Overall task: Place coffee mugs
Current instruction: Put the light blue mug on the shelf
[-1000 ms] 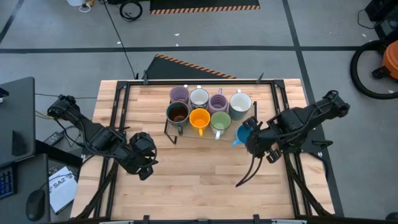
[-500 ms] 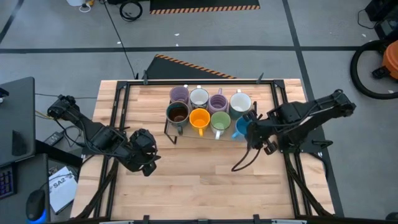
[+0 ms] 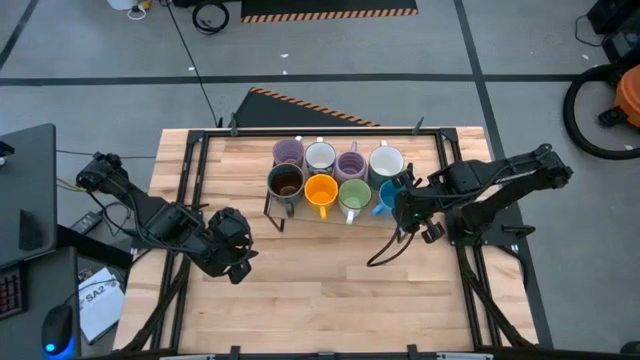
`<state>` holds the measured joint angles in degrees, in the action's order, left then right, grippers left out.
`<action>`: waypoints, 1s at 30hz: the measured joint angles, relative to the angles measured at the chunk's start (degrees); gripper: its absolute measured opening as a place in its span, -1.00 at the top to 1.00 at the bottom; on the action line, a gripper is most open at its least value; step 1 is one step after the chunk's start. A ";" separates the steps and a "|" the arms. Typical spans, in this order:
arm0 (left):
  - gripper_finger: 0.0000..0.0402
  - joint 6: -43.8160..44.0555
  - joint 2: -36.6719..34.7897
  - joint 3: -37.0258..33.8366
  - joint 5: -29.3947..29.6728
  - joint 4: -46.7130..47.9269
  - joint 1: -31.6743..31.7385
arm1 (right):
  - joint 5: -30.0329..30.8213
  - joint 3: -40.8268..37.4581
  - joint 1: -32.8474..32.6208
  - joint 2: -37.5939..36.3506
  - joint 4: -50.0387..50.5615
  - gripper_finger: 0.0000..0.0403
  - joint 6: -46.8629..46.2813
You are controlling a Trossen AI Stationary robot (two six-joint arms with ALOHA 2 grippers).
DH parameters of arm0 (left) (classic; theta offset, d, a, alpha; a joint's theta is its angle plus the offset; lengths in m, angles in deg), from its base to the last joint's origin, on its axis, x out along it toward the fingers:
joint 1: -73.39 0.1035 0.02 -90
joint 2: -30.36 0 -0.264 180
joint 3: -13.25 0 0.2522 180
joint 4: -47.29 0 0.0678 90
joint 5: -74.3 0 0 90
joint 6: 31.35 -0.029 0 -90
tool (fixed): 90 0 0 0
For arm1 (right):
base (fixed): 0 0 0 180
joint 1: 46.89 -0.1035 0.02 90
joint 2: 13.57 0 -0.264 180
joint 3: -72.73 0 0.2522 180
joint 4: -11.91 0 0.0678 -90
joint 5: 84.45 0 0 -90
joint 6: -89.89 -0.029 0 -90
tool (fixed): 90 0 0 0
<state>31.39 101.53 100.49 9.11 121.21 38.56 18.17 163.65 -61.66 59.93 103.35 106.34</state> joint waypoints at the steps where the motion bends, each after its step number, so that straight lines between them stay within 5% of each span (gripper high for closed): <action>1: 0.19 -0.01 0.00 0.01 0.01 0.00 0.00 | -0.19 0.24 -0.14 0.00 -0.03 0.56 -0.24; 14: 0.19 -0.44 0.00 0.00 -0.04 0.07 0.00 | -1.80 4.79 -0.80 0.30 -0.01 0.50 -0.76; 20: 0.19 -0.44 0.00 0.00 -0.66 0.09 0.00 | 2.68 7.35 -1.66 0.39 0.30 0.38 -3.80; 30: 0.19 -0.48 0.00 0.01 -0.68 0.09 -0.44 | 4.16 11.25 -6.04 1.55 0.20 0.29 -16.34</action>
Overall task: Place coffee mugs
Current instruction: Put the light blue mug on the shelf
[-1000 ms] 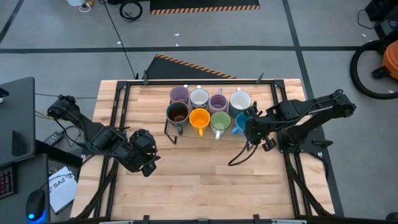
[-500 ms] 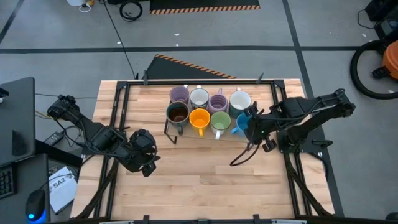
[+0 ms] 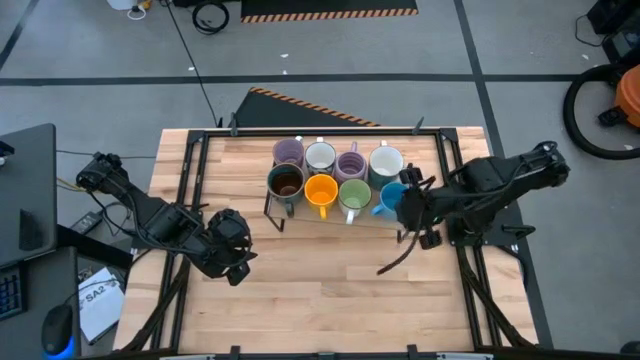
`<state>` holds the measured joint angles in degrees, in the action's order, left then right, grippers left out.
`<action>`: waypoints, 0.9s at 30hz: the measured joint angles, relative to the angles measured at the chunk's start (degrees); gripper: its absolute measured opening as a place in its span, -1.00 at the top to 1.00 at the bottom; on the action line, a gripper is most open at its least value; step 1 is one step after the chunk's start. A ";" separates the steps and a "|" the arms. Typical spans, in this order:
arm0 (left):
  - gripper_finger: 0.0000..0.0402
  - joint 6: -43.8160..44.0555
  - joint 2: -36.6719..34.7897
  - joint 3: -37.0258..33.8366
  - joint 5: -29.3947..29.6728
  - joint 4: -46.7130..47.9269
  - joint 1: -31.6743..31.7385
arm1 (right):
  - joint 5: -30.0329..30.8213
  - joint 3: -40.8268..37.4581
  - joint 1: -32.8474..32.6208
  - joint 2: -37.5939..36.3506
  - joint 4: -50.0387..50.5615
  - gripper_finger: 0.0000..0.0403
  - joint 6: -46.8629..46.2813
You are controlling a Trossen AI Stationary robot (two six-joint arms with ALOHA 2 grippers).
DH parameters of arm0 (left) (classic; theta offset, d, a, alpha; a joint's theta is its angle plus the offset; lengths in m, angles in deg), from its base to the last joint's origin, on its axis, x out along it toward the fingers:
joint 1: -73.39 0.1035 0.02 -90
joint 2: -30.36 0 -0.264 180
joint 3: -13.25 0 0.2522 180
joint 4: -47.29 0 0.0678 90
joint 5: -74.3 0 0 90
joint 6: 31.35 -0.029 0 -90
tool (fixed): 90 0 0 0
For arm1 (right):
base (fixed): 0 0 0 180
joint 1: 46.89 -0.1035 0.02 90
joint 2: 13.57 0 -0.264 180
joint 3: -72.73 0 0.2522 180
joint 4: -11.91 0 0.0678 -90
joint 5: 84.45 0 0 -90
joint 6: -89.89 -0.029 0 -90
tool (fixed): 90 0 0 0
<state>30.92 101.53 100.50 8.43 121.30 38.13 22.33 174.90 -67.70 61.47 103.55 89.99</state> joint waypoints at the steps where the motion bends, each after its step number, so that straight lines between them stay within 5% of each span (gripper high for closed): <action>1: 0.19 0.01 0.00 -0.01 -0.01 0.00 0.00 | 0.35 0.31 -0.49 1.09 -0.12 0.29 -1.77; 10: 0.19 0.07 0.00 0.00 -1.80 0.01 0.00 | 6.15 8.41 -3.20 15.29 3.25 0.29 -8.55; 17: 0.19 0.08 0.00 0.00 -2.98 0.01 0.00 | 6.70 10.07 -5.22 17.67 4.23 0.29 -21.08; 22: 0.19 0.05 0.00 0.00 -2.98 0.00 -0.02 | 13.53 10.02 -8.94 16.69 5.57 0.29 -40.52; 27: 0.19 0.03 0.00 0.00 -2.98 0.00 -0.02 | 29.00 9.02 -17.53 16.65 6.22 0.31 -56.56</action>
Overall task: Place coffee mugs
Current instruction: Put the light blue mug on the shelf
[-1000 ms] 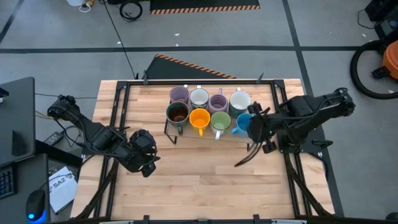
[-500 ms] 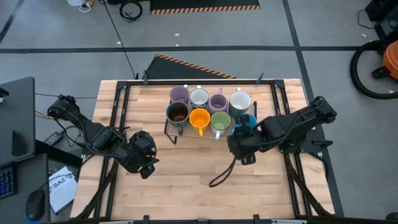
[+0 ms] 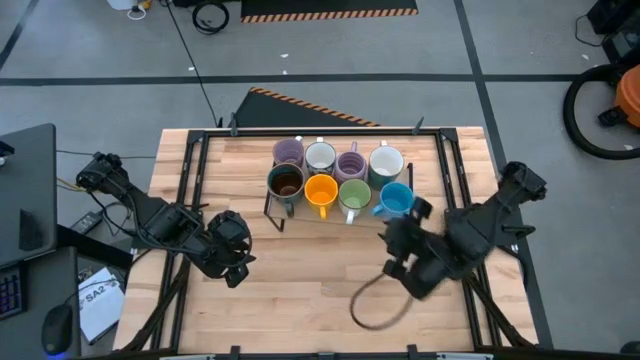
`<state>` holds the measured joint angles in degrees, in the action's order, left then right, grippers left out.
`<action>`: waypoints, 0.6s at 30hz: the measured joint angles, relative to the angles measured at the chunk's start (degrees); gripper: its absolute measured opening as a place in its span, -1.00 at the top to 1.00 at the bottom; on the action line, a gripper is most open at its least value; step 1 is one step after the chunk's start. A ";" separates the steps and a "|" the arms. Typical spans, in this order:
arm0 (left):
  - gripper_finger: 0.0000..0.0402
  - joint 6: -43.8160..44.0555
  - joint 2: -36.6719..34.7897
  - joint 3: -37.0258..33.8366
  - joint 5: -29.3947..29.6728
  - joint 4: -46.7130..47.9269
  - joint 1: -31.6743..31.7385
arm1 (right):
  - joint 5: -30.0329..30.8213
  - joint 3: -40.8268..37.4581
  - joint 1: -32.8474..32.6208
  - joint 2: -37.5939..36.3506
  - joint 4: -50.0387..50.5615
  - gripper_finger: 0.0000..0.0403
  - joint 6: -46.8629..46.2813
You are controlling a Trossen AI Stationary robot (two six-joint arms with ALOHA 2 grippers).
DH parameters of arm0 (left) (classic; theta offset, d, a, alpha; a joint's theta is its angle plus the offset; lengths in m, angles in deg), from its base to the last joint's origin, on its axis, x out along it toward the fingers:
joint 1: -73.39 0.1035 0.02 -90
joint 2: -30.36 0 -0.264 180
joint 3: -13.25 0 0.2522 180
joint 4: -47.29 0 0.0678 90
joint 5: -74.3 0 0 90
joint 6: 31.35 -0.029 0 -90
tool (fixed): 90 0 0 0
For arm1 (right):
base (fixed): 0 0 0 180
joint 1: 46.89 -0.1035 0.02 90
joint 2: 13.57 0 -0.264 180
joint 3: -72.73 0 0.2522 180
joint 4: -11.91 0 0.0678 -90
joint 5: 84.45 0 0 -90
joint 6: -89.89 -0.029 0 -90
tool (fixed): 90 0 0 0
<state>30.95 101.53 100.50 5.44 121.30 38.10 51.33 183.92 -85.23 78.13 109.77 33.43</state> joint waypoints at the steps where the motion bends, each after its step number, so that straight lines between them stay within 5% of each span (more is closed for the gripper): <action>1: 0.19 -0.01 0.00 0.00 0.00 0.00 0.00 | 2.52 -0.90 -1.58 -0.02 -0.08 0.32 -3.58; 7: 0.19 -1.22 0.00 0.00 0.02 0.00 0.02 | 13.13 -10.91 -8.38 0.01 -6.85 0.34 -18.70; 18: 0.19 -1.21 0.00 0.00 -1.25 0.01 0.02 | 21.19 -27.45 -6.21 0.14 -35.35 0.45 -15.07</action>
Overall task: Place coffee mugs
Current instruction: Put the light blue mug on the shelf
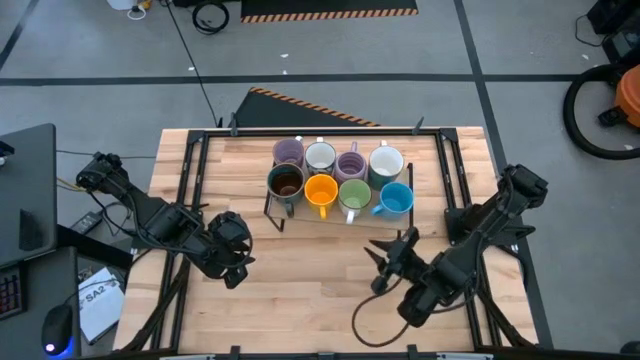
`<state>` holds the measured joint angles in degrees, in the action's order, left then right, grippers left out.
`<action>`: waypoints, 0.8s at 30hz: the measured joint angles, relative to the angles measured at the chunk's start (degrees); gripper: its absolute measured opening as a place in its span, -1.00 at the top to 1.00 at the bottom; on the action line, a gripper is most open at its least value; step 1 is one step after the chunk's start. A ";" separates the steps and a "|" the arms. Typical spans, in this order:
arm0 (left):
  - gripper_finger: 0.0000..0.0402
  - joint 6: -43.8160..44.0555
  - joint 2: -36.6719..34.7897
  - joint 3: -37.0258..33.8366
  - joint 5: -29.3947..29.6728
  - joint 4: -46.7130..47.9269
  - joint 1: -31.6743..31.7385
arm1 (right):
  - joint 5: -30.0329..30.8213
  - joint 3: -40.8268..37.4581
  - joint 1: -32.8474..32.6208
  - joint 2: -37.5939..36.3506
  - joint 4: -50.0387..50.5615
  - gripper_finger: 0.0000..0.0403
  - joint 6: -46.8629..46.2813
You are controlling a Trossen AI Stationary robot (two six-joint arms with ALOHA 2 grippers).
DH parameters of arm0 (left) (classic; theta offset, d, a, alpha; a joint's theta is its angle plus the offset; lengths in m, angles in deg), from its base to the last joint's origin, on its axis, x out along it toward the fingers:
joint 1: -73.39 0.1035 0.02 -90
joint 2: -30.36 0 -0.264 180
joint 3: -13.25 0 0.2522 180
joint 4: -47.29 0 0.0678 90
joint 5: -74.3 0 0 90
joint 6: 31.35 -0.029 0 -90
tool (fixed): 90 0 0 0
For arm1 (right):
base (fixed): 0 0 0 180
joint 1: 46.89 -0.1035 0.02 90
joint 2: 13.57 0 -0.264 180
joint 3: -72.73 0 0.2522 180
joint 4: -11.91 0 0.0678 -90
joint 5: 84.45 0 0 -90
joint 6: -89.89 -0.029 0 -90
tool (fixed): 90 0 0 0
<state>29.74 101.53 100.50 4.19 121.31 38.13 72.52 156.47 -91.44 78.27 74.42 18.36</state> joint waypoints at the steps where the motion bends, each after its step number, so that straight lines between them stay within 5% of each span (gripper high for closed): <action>1: 0.19 0.05 0.00 0.00 -0.79 0.00 0.00 | 0.68 -0.03 0.32 -0.01 -0.49 0.49 0.20; 5: 0.19 0.16 0.00 -0.01 -3.21 -0.01 0.00 | 1.87 1.15 0.60 -0.02 0.98 0.66 6.39; 9: 0.19 0.18 0.00 -0.01 -3.22 0.01 -0.02 | -8.83 3.86 0.80 -0.11 9.98 0.77 10.06; 12: 0.19 0.19 0.00 0.00 -3.21 0.01 -0.02 | -17.36 7.09 0.38 -0.11 21.89 0.81 5.77; 17: 0.19 -0.04 0.00 0.00 -3.15 0.02 -0.02 | -19.22 10.21 -3.41 -0.94 41.87 0.84 -9.23; 24: 0.19 -0.19 0.00 -0.01 -1.61 -0.15 0.00 | -20.09 2.43 -2.71 -7.38 41.05 0.85 -12.34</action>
<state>29.55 101.53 100.49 2.58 121.16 38.13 52.43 158.90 -94.15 70.88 115.47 6.03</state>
